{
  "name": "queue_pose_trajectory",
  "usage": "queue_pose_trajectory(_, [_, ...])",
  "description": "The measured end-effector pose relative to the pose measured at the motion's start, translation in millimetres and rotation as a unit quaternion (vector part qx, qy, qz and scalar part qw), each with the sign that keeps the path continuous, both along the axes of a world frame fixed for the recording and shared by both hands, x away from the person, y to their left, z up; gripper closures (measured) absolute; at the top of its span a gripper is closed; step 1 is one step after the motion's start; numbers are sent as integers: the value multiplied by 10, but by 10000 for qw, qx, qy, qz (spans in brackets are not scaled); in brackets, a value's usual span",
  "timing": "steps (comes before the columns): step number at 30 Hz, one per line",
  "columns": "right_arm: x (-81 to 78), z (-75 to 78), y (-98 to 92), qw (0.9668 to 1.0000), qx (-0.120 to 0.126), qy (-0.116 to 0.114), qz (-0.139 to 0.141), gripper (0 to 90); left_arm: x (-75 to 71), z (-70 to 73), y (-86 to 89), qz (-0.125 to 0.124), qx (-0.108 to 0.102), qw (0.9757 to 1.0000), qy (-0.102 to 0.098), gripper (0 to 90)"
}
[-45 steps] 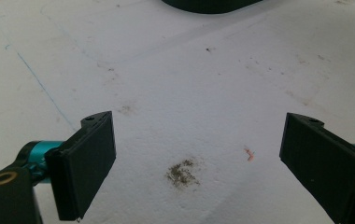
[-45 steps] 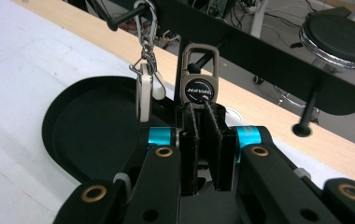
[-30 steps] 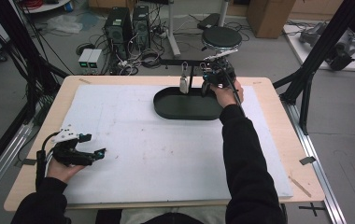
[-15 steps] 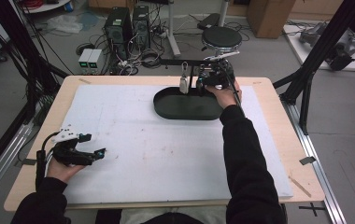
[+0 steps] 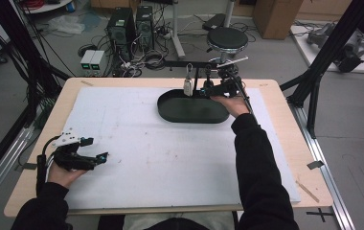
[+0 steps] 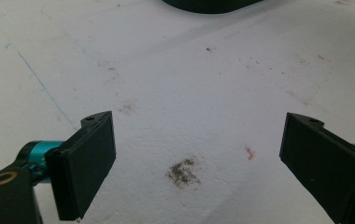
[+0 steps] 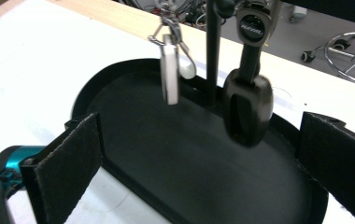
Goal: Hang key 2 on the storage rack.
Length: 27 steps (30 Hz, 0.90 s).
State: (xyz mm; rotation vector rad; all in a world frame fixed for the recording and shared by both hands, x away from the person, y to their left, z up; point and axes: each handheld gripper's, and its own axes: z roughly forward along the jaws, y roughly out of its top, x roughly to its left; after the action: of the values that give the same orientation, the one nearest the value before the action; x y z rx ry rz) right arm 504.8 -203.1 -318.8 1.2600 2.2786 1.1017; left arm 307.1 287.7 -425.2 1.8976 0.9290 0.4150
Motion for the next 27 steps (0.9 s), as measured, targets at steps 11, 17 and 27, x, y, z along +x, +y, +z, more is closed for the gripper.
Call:
queue_pose_trajectory(11, [-347, -16, -212, 9999, -48, -151, -14, 8, -7, 4, -2, 15, 8, 10000, -7, 111])
queue_pose_trajectory(17, [-465, -100, -364, 9997, -108, -194, -52, 8, 0, -1, -8, 13, -8, 10000, 1, 111])
queue_pose_trajectory(27, [-700, -202, -537, 9994, 58, -341, -49, 8, 8, -5, -9, 26, -23, 10000, -2, 111])
